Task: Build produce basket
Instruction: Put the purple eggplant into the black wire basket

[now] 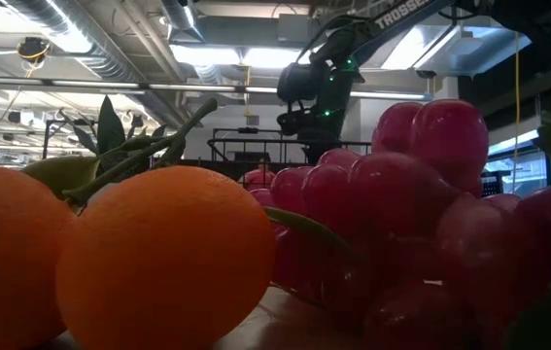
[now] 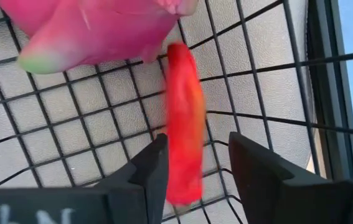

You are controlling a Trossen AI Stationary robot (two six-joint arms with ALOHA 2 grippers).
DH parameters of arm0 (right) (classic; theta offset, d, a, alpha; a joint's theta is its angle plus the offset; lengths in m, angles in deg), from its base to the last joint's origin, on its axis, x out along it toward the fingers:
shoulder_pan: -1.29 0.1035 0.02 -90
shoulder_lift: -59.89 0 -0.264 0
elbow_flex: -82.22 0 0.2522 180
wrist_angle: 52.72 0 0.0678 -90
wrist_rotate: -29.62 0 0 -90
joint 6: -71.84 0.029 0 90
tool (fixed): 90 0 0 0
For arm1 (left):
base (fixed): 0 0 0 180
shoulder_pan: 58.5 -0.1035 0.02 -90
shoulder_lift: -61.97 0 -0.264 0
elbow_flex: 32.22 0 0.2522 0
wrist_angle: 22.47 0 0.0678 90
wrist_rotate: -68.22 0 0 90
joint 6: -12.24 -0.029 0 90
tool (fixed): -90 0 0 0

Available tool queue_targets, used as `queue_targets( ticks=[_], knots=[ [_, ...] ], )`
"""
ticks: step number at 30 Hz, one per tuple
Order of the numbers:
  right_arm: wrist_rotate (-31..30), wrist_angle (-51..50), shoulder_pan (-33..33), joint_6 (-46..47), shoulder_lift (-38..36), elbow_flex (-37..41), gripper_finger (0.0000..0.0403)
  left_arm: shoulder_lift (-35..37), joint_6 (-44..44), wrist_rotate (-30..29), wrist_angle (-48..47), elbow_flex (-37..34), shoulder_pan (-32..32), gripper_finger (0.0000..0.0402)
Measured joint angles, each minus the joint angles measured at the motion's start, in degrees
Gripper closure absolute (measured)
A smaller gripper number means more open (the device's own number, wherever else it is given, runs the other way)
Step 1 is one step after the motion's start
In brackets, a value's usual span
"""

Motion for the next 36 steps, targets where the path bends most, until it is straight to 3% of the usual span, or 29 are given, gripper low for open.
queue_targets(
  ticks=[12,19,22,28,36],
  knots=[
    [0.5,-3.6,-0.2,0.4,0.0,-2.2,0.0247,0.0,1.7,1.0,-0.1,0.0,-1.2,0.0311],
    [13.4,-14.8,-0.2,4.0,-0.3,-11.5,0.0246,0.0,3.2,3.2,-2.3,0.0,-2.5,0.0312],
    [17.3,-18.5,0.0,8.1,-1.2,-15.5,0.0246,0.4,1.3,3.7,-2.1,0.0,-2.5,0.0312],
    [18.0,-20.4,3.1,13.0,-5.7,-17.2,0.0246,5.3,-3.1,4.3,-2.1,0.0,-0.5,0.0312],
    [15.6,-24.7,11.6,32.7,-10.3,-17.1,0.0246,14.5,-6.4,1.4,-2.2,-3.9,4.0,0.0312]
  ],
)
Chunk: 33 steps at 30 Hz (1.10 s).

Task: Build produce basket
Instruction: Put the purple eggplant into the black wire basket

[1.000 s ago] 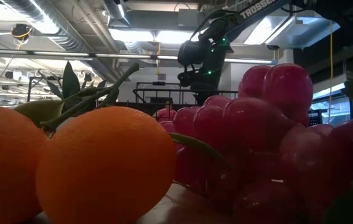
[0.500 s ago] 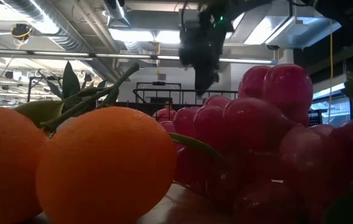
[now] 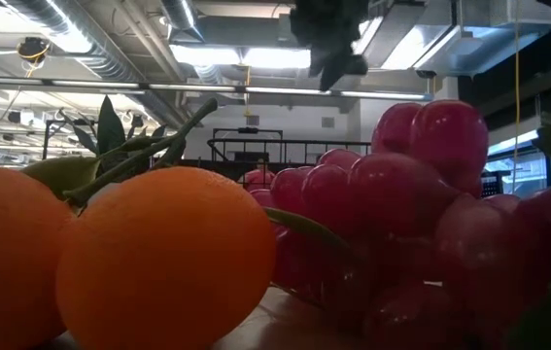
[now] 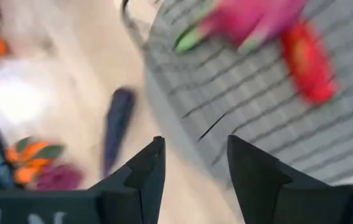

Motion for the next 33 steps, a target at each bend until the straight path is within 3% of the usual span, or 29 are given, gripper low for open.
queue_targets(
  ticks=[5,11,18,33],
  knots=[
    [-1.9,-2.1,7.6,15.7,-0.4,0.0,0.0246,5.9,-2.2,0.0,0.1,-7.8,2.6,0.0312],
    [-4.9,3.8,15.2,25.3,-0.4,0.1,0.0246,10.8,-0.2,1.4,0.4,-16.6,3.8,0.0312],
    [-8.6,6.0,20.3,33.7,1.3,0.1,0.0246,12.7,-1.0,3.4,1.5,-20.5,6.2,0.0311],
    [-10.0,11.6,25.7,33.7,13.4,0.2,0.0246,12.8,-1.0,4.4,2.5,-20.6,11.9,0.0311]
  ],
)
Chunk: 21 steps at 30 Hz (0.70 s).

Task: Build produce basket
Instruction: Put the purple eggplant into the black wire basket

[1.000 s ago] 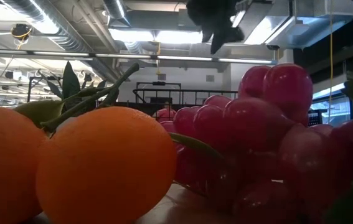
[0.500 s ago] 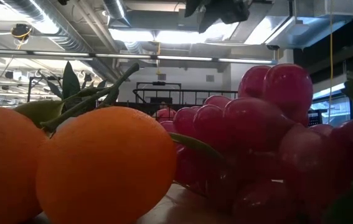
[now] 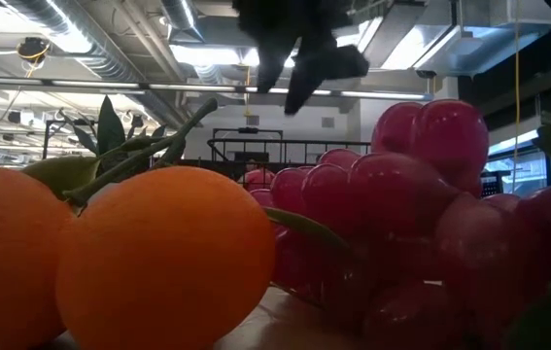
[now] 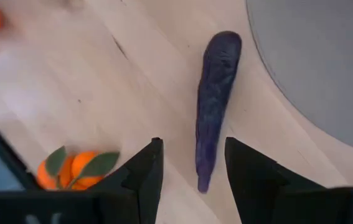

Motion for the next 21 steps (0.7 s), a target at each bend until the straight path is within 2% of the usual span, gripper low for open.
queue_targets(
  ticks=[9,21],
  knots=[
    [-1.8,1.2,-0.2,-1.5,6.8,0.0,0.0246,0.0,0.0,0.0,1.2,0.0,1.4,0.0311],
    [1.5,1.5,-1.8,-6.4,11.0,0.0,0.0246,0.0,0.1,0.0,1.3,0.0,1.4,0.0311]
  ],
)
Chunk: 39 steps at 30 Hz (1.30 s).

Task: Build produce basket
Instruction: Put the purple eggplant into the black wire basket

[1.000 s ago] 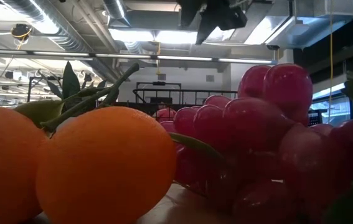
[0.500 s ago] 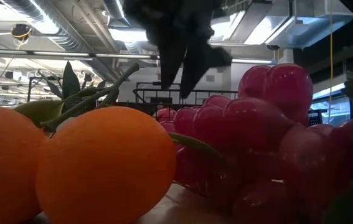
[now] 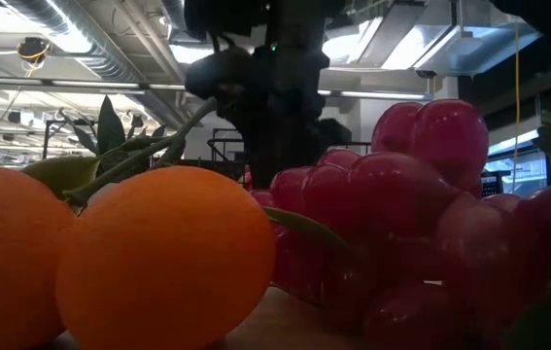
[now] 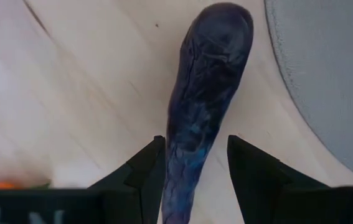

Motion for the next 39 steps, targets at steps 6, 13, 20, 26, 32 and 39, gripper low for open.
queue_targets(
  ticks=[6,13,20,26,32,39],
  knots=[
    [0.4,0.7,-0.7,-1.3,1.7,0.0,0.0246,0.0,0.0,0.0,0.0,0.0,0.0,0.0311],
    [1.9,3.1,-0.8,-3.3,4.3,-0.1,0.0246,0.0,-0.1,0.0,0.0,0.0,0.0,0.0311],
    [-0.2,3.0,-0.8,-2.8,4.4,-0.1,0.0282,0.0,-0.1,0.0,0.0,0.0,0.0,0.0311],
    [-0.3,2.7,-0.8,-4.4,4.3,-0.4,0.0322,0.0,-0.1,-0.1,0.0,0.0,0.0,0.0311],
    [-0.3,1.1,-0.6,-6.9,4.1,-5.5,0.0322,0.0,-0.1,-0.1,0.0,0.0,0.0,0.0311],
    [-2.8,-8.2,-0.6,-7.8,4.1,-18.3,0.0323,0.0,-0.2,0.0,0.0,0.0,0.0,0.0311]
  ],
)
